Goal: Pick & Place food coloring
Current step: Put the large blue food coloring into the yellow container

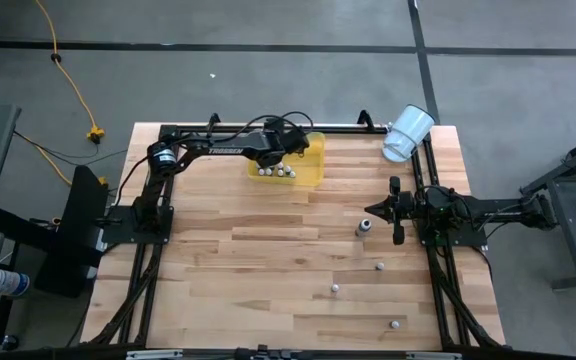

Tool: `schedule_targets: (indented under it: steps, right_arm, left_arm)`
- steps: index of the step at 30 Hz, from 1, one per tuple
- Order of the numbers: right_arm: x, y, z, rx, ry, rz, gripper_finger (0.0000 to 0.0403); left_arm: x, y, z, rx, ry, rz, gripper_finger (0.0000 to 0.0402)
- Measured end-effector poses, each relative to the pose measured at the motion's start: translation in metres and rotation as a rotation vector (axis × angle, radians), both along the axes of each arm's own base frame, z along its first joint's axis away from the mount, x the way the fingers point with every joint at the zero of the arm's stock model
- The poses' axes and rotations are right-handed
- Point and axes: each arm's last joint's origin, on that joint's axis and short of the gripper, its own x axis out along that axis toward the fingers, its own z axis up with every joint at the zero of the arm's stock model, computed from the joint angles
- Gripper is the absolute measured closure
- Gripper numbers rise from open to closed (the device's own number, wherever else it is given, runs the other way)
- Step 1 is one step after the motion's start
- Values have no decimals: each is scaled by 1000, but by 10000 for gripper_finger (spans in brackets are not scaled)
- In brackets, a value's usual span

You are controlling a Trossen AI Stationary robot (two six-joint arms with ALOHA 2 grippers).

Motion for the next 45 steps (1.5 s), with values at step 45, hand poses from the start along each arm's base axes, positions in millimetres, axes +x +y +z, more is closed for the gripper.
schedule_targets:
  steps: [45]
  right_arm:
    - [0,0,0,0,-1,0,402]
  left_arm:
    - [5,-4,8,8,63,-147,247]
